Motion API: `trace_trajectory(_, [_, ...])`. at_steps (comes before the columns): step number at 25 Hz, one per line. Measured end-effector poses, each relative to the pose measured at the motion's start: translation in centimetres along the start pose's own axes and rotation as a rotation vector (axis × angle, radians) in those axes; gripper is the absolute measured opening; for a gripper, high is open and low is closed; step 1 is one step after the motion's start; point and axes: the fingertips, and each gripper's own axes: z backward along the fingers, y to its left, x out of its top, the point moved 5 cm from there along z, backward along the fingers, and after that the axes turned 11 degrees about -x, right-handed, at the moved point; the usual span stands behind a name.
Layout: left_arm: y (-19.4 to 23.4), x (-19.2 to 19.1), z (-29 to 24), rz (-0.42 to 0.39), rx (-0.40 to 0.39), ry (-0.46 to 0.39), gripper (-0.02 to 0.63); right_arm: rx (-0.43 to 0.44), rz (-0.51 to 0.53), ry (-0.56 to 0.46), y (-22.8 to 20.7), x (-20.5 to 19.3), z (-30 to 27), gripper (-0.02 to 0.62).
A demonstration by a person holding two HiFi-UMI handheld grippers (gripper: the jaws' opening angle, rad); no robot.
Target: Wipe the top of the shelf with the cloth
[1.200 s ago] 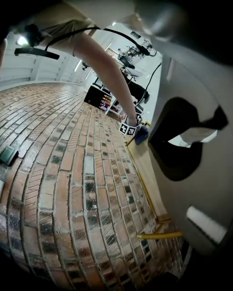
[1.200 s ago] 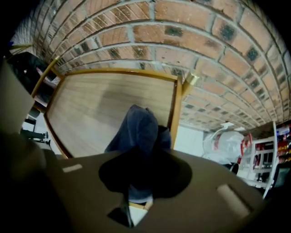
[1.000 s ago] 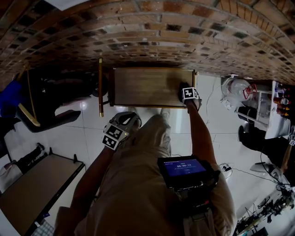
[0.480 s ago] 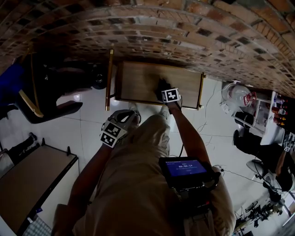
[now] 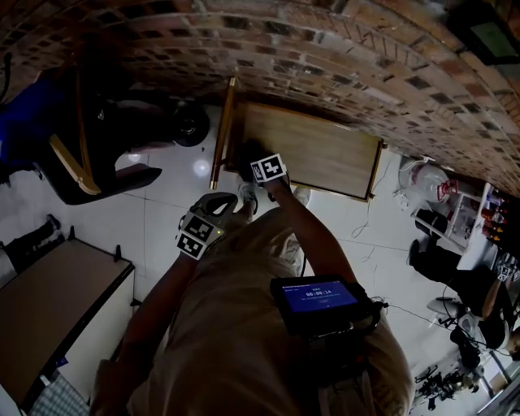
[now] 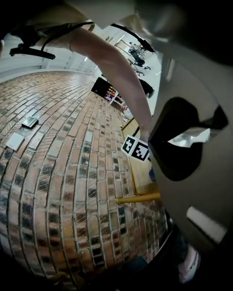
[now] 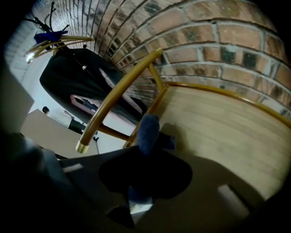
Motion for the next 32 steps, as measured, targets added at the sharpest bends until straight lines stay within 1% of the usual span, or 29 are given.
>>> trace_trajectory(3, [1.1,-1.1,1.5,0.012,0.010,-0.001,0.003,0.028,0.012,0.013,2.9,1.0,-2.2,0.075])
trace_trajectory(7, [2.3,-2.2,3.3,0.026,0.029,-0.004,0.003,0.036,0.017,0.031,5.3,1.9,-4.5,0.075])
trace_trajectory(10, [3.0,-2.9,4.4,0.037,0.043,0.000,0.002,0.016,0.019,0.060,5.9,2.3,-6.0,0.075])
trace_trajectory(13, [3.4,-3.4,5.0,0.048,0.048,0.002,0.003,-0.025,0.043,0.101,5.8,2.0,-7.1,0.075])
trace_trajectory(17, [3.7,-3.6,5.3,0.051,0.053,0.005,0.003,-0.087,0.072,0.140,4.6,1.0,-7.7,0.075])
trace_trajectory(20, [3.6,-3.2,5.0,0.044,0.052,0.003,0.003,-0.163,0.107,0.163,3.0,0.5,-6.3,0.075])
trace_trajectory(21, [3.5,-3.1,4.8,0.041,0.049,0.004,0.003,-0.174,0.113,0.168,2.5,0.2,-5.9,0.075])
trace_trajectory(25, [2.7,-2.3,3.6,0.024,0.039,0.015,0.002,-0.191,0.110,0.166,0.7,-0.9,-5.0,0.075])
trace_trajectory(28, [1.8,-1.7,2.4,0.016,0.033,0.027,0.003,-0.163,0.101,0.111,-0.9,-1.6,-4.6,0.075])
trace_trajectory(29, [1.3,-1.4,1.9,0.012,0.030,0.029,0.003,-0.170,0.093,0.110,-1.9,-2.1,-4.2,0.075])
trace_trajectory(31, [0.3,-0.7,0.8,0.000,0.024,0.033,0.003,-0.220,0.069,0.141,-4.3,-3.6,-2.8,0.075])
trace_trajectory(32, [-0.1,-0.3,0.3,-0.007,0.020,0.036,0.003,-0.228,0.059,0.145,-5.3,-4.2,-2.4,0.075])
